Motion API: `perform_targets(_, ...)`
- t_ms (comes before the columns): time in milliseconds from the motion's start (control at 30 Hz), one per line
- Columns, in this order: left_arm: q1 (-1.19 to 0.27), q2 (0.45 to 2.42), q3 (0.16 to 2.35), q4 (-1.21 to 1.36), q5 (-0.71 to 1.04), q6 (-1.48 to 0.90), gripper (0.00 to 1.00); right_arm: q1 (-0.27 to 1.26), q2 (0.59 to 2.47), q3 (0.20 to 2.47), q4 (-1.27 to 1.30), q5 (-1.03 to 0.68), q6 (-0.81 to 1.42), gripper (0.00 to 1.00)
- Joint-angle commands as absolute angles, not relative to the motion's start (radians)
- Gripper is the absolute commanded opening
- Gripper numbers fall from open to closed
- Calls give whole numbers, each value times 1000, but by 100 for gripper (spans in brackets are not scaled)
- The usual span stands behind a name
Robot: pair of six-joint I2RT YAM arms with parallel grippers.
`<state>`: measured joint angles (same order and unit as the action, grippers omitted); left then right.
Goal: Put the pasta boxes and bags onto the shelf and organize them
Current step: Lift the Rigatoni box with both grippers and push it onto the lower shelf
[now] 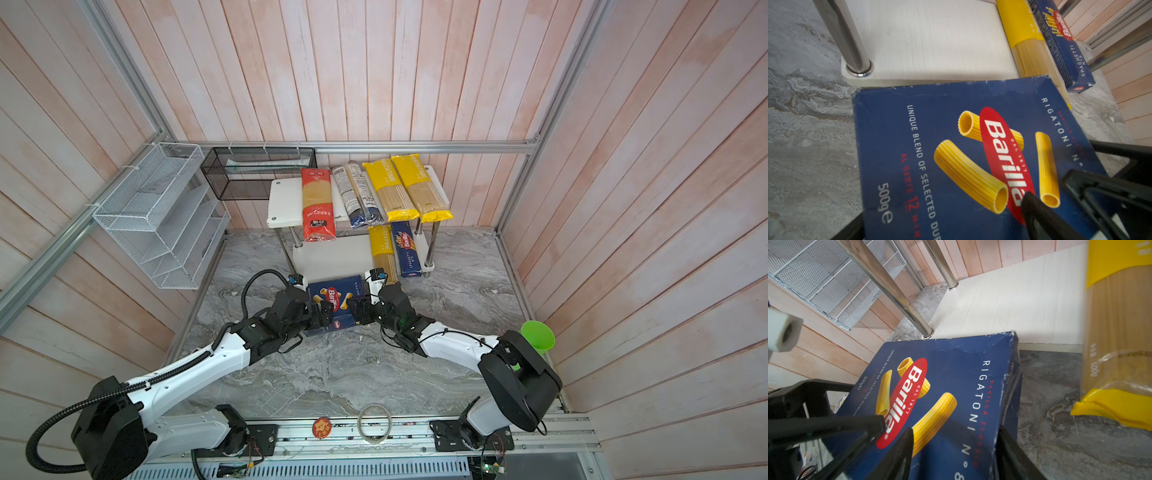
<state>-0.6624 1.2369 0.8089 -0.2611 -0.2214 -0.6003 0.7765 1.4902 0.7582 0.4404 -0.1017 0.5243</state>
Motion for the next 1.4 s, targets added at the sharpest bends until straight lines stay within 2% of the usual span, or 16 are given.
perform_targets(0,-670,1248,897,27,-45,-556,100,814,1484,847,577,-300,532,60)
perform_targets(600,-562,1427,1021,74,50,-484,100,733,1622,1001,575,-367,515,60)
perform_targets(1367,-466,1684,1239,72,90,-392,100,589,1848,1203,560,-500,491,60)
